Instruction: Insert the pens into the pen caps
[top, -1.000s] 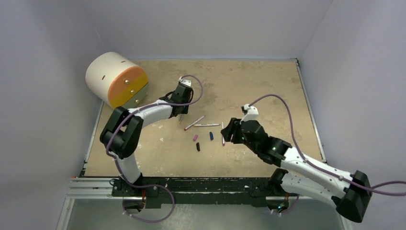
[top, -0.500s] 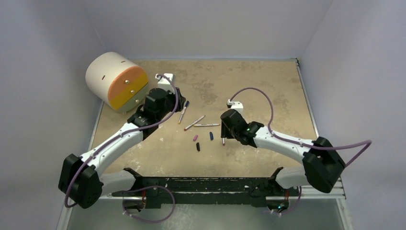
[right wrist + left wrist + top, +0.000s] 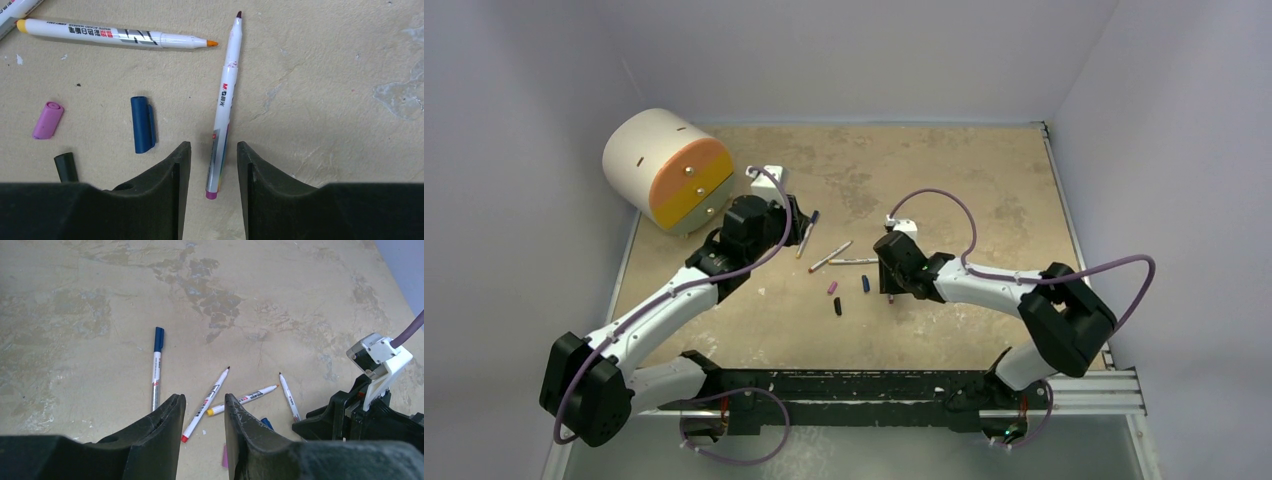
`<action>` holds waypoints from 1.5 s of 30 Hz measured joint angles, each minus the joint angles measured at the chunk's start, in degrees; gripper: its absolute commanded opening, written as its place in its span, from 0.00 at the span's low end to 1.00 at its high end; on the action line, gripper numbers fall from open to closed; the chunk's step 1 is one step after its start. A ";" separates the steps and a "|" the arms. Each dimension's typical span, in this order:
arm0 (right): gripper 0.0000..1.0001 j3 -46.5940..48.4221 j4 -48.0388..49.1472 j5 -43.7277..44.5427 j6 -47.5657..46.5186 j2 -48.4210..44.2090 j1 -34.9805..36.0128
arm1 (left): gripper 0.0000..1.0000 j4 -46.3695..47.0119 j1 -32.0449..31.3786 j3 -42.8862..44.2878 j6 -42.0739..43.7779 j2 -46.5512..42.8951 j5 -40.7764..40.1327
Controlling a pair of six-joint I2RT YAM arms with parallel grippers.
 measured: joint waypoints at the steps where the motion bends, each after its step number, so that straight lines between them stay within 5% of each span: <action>1: 0.38 0.00 0.42 -0.09 0.00 0.31 0.00 | 0.34 0.00 0.00 -0.07 0.00 0.00 0.07; 20: 0.06 -0.09 1.99 -0.74 0.11 2.36 0.00 | 0.34 0.22 0.00 -0.57 -0.17 -0.22 0.76; 28: 0.00 -1.38 1.18 0.35 0.11 -8.70 0.00 | 0.35 4.20 0.02 -0.57 -4.85 -0.50 6.16; 34: 0.00 -1.44 1.05 -0.55 -0.52 -19.89 0.00 | 0.35 17.25 0.02 -2.51 -12.35 -0.57 13.84; 45: 0.00 -7.85 17.62 -12.15 -2.67 -40.39 0.00 | 0.34 48.02 -1.25 -9.57 -27.89 5.77 26.10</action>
